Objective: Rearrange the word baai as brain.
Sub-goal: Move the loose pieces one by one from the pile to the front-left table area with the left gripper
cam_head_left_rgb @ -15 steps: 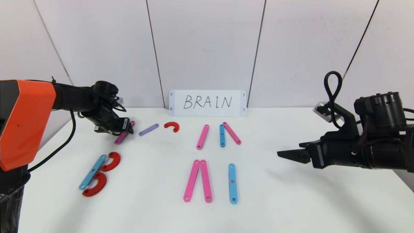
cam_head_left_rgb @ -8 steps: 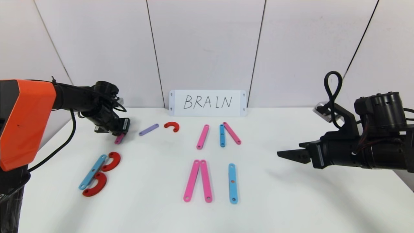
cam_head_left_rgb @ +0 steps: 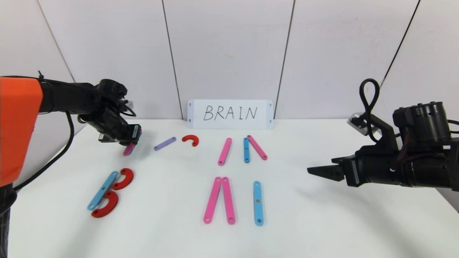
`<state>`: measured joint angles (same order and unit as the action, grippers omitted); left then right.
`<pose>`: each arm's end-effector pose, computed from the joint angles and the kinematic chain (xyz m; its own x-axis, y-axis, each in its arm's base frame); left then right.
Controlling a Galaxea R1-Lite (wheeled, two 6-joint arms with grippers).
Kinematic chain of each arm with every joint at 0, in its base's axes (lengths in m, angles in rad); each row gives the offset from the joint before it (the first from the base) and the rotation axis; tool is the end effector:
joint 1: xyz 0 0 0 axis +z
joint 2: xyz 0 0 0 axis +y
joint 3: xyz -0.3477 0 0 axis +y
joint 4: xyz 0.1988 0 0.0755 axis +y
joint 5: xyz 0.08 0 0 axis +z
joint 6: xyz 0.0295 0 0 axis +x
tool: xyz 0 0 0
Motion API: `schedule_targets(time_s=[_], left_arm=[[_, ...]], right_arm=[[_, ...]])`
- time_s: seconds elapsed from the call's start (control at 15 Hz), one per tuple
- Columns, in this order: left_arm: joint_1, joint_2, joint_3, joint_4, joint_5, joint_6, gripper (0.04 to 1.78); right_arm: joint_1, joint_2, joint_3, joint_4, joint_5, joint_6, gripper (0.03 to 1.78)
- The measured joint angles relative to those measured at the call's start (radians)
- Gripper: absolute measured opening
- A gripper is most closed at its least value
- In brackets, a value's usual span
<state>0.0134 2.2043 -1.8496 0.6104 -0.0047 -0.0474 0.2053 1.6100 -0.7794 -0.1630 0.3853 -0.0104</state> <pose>0.4808 0.0063 0.1920 0.5693 0.0029 -0.8221 -0.0497 0.9983 -0.0308 0.2794 0.0695 0.1851 0.6358 0.5163 -0.5737 -0.4841 0.8457 0.2245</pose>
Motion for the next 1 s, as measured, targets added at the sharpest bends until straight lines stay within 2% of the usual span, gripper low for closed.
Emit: schedule_targets(time_s=[0.2,0.47,0.73,1.0], left_arm=[[-0.036,-0.095,0.060,0.058,0.000,-0.065,0.30],[-0.098,-0.242,0.276,0.047,0.000,-0.087,0.30],[-0.176,-0.330,0.500,-0.057,0.001,-0.118,0.30],[-0.255,-0.343,0.588,-0.115,0.015,-0.157,0.30]], right_arm=[[0.000,0.001,0.000,0.000,0.000,0.001,1.73],[0.000,0.001,-0.001,0.000,0.000,0.000,1.73],[0.000,0.003,0.000,0.000,0.000,0.001,1.73],[0.000,0.003,0.000,0.000,0.000,0.001,1.73]])
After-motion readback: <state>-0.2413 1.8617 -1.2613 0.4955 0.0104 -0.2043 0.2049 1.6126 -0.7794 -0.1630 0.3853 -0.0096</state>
